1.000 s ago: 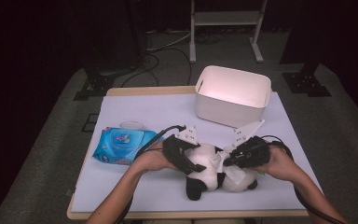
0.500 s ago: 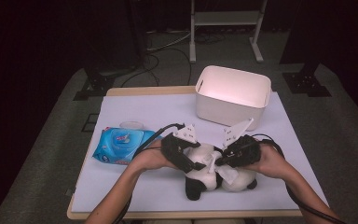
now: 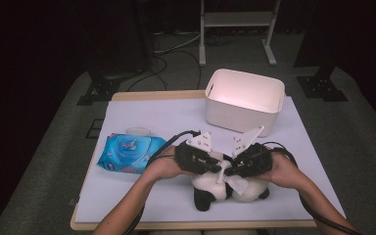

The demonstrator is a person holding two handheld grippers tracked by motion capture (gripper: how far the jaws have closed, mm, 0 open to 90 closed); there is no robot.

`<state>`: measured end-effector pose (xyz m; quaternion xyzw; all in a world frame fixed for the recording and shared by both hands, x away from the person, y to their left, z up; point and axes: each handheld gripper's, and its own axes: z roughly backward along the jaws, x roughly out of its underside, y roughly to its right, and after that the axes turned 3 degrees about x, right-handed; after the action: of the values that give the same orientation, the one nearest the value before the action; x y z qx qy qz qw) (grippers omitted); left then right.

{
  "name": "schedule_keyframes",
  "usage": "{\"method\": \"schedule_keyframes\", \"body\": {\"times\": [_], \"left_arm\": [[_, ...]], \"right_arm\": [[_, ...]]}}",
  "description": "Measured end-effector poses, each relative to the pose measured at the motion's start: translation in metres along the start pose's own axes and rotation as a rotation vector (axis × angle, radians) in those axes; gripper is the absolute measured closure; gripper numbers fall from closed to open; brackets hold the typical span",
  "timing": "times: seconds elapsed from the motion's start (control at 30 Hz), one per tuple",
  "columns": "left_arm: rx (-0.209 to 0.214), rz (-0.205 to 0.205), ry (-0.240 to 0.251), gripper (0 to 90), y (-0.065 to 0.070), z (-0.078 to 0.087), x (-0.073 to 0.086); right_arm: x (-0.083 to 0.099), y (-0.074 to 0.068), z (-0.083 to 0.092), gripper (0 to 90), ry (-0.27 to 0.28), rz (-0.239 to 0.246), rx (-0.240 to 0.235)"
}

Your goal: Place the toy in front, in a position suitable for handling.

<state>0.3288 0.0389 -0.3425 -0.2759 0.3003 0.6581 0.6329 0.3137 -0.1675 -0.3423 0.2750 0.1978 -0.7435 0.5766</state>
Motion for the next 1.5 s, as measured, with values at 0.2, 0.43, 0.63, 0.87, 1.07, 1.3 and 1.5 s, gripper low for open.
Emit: {"method": "schedule_keyframes", "body": {"times": [0.2,0.43,0.63,0.87,1.07,1.3,1.5], "left_arm": [[-0.01,0.015,-0.02,80.8,-0.001,-0.002,-0.002],[-0.006,0.026,-0.025,79.5,-0.003,-0.002,-0.002],[-0.015,0.029,-0.023,77.5,-0.003,-0.002,-0.003],[-0.001,0.041,-0.024,66.5,-0.002,0.002,-0.001],[-0.035,0.039,-0.039,47.1,0.003,0.017,0.005],[-0.062,0.108,-0.066,28.4,-0.005,0.017,0.027],[-0.066,0.108,-0.043,30.5,-0.008,0.01,0.026]], "right_arm": [[0.005,0.0,0.007,70.4,0.013,0.001,0.017],[0.007,0.0,0.028,70.4,0.086,0.002,0.042],[0.001,-0.004,0.021,72.1,0.073,0.039,0.025],[0.0,-0.005,0.007,75.1,0.038,0.066,0.024],[0.001,-0.005,0.002,73.1,0.027,0.076,0.039],[0.001,-0.006,-0.002,82.0,0.027,0.057,0.066],[0.002,-0.006,0.005,85.8,0.015,0.048,0.099]]}}
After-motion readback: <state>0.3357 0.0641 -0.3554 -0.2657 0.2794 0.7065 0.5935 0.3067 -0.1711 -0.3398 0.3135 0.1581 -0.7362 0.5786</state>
